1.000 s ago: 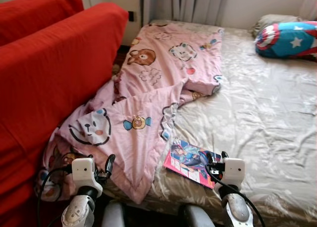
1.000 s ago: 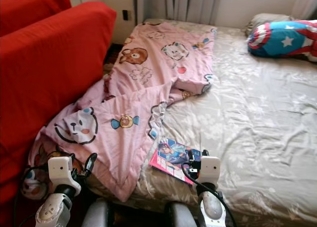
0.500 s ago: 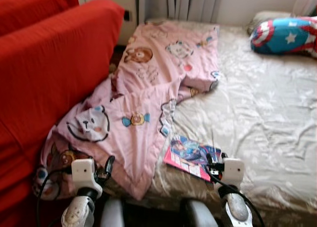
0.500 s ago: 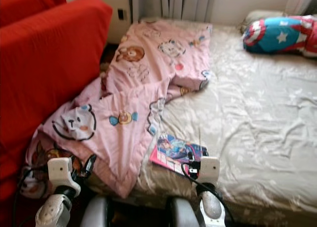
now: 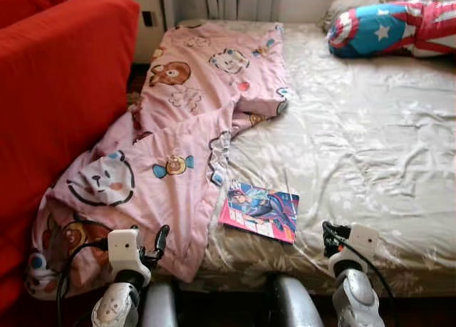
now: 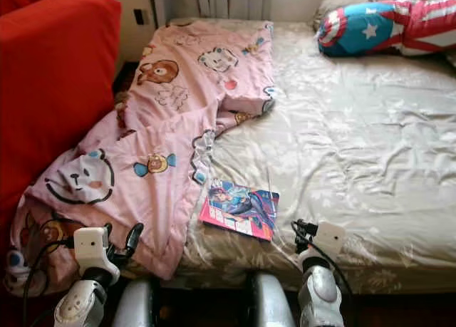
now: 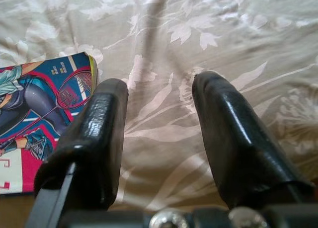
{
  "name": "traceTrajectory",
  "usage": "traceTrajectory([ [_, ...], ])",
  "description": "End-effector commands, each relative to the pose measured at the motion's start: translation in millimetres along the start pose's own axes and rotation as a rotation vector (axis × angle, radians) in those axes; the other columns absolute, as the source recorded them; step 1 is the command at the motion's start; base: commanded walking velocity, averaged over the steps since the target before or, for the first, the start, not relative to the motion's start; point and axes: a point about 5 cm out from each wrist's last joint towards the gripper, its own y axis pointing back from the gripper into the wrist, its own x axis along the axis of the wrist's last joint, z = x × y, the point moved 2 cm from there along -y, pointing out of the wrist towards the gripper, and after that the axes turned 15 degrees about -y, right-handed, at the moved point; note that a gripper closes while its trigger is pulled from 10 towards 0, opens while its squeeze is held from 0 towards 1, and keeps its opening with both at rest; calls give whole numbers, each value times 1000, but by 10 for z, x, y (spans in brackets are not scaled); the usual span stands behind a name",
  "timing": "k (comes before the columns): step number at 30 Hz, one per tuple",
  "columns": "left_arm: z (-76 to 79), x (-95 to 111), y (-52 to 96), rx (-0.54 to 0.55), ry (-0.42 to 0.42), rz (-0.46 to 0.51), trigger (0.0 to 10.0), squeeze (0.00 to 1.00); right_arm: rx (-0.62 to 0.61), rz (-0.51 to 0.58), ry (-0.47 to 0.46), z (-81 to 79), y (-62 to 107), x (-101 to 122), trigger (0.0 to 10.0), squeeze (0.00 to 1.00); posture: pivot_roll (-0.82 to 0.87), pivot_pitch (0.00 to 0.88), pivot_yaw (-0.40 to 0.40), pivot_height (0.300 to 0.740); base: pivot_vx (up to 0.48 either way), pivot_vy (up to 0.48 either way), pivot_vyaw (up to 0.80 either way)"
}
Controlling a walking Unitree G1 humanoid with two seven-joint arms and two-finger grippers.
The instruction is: Clean up the room
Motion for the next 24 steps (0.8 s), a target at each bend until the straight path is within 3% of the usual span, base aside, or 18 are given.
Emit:
traceTrajectory([
  [1, 14, 39, -18, -11, -7, 4, 10000, 0, -24, -37, -77, 31, -40, -4, 10000, 0, 23, 195, -17, 588, 0, 0, 0],
  [3, 14, 39, -18, -11, -7, 4, 10000, 0, -24, -37, -77, 31, -40, -4, 10000, 0, 23, 195, -17, 588, 0, 0, 0],
  [8, 66, 135, -107, -32, -7, 31, 10000, 0, 58, -124, -109, -172, -139, -17, 10000, 0, 48, 213, 0, 588, 0, 0, 0],
  [15, 34, 186, -73, -37, -19, 44, 10000, 0, 126, -197, -123, -303, -147, -98, 10000, 0, 77, 243, 15, 588, 0, 0, 0],
  [16, 21, 177, -39, -38, -26, 38, 10000, 0, 135, -218, -136, -308, -134, -135, 10000, 400, 86, 252, 18, 588, 0, 0, 0],
  [17, 11, 172, -2, -41, -31, 34, 10000, 0, 129, -211, -135, -296, -127, -140, 10000, 1000, 94, 261, 21, 588, 0, 0, 0],
  [21, -38, 163, 130, -36, -40, 22, 10000, 0, 107, -201, -204, -256, -119, -144, 10000, 1000, 124, 295, 36, 588, 0, 0, 0],
  [22, -50, 161, 159, -33, -43, 18, 10000, 0, 119, -202, -204, -267, -117, -147, 10000, 541, 128, 299, 38, 588, 0, 0, 0],
  [23, -64, 162, 193, -31, -45, 16, 10000, 0, 131, -203, -203, -282, -113, -154, 10000, 0, 140, 311, 44, 588, 0, 0, 0],
  [24, -64, 162, 193, -31, -45, 16, 10000, 0, 131, -203, -203, -282, -113, -154, 10000, 0, 140, 311, 44, 588, 0, 0, 0],
])
